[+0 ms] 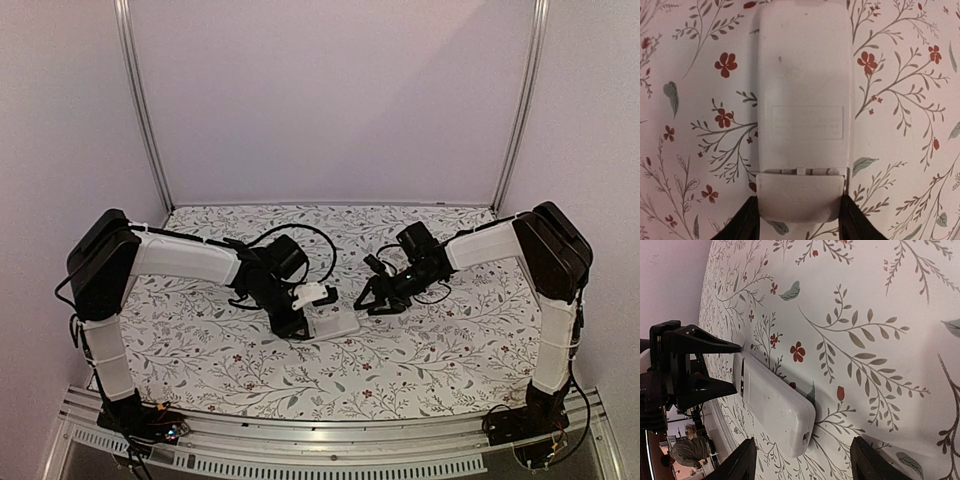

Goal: Load the batteries into the remote control
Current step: Hold the remote control without the battery cover at the center of the board.

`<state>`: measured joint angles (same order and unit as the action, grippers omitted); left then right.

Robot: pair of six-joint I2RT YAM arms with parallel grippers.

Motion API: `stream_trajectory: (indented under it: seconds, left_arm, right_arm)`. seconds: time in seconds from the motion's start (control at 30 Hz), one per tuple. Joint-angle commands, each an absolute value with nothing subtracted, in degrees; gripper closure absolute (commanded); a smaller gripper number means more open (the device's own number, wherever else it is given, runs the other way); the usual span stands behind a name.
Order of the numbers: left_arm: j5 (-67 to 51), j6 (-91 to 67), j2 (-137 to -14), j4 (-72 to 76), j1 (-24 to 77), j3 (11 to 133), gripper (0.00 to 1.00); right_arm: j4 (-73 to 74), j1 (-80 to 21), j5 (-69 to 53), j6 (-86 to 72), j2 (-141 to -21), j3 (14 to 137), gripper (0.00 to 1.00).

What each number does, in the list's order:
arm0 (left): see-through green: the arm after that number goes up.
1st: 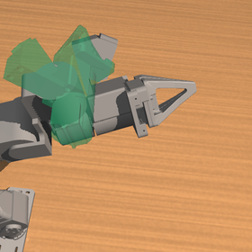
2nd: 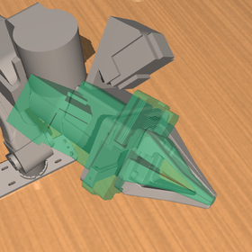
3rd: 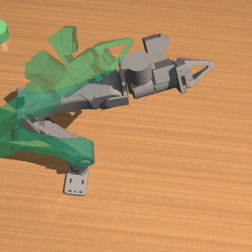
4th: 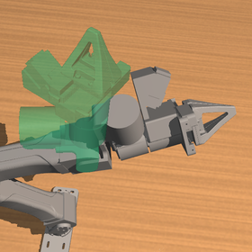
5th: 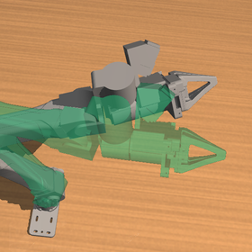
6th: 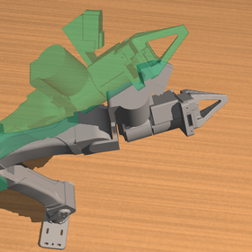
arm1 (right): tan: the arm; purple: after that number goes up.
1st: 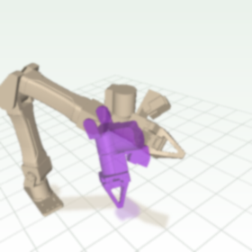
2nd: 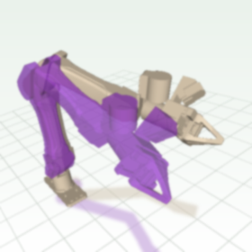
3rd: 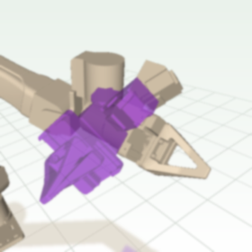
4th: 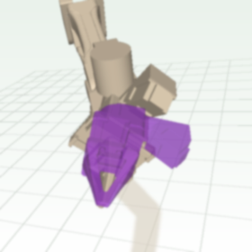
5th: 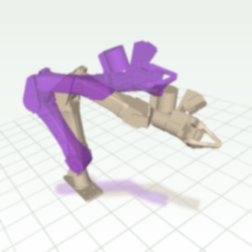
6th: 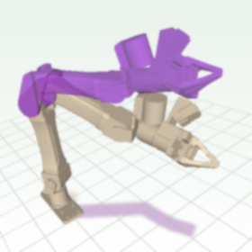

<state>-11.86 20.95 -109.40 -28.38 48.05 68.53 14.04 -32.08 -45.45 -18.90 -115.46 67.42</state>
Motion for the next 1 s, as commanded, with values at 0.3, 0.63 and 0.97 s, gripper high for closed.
stream_trajectory:
  seconds: [0.3, 0.63, 0.97]
  left_arm:
    - [-14.67, 20.92, -109.40, -33.63, 48.64, 69.05, 0.51]
    - [-15.32, 18.82, -108.75, -35.05, 48.52, 71.78, 0.50]
    - [-11.58, 15.07, -109.43, -38.24, 49.23, 73.85, 0.50]
  right_arm:
    - [13.23, -31.82, -45.87, -19.34, -115.03, 66.68, 0.36]
    - [13.02, -32.28, -46.58, -19.75, -116.12, 66.77, 0.38]
    - [11.56, -33.85, -47.23, -21.00, -118.88, 68.38, 0.37]
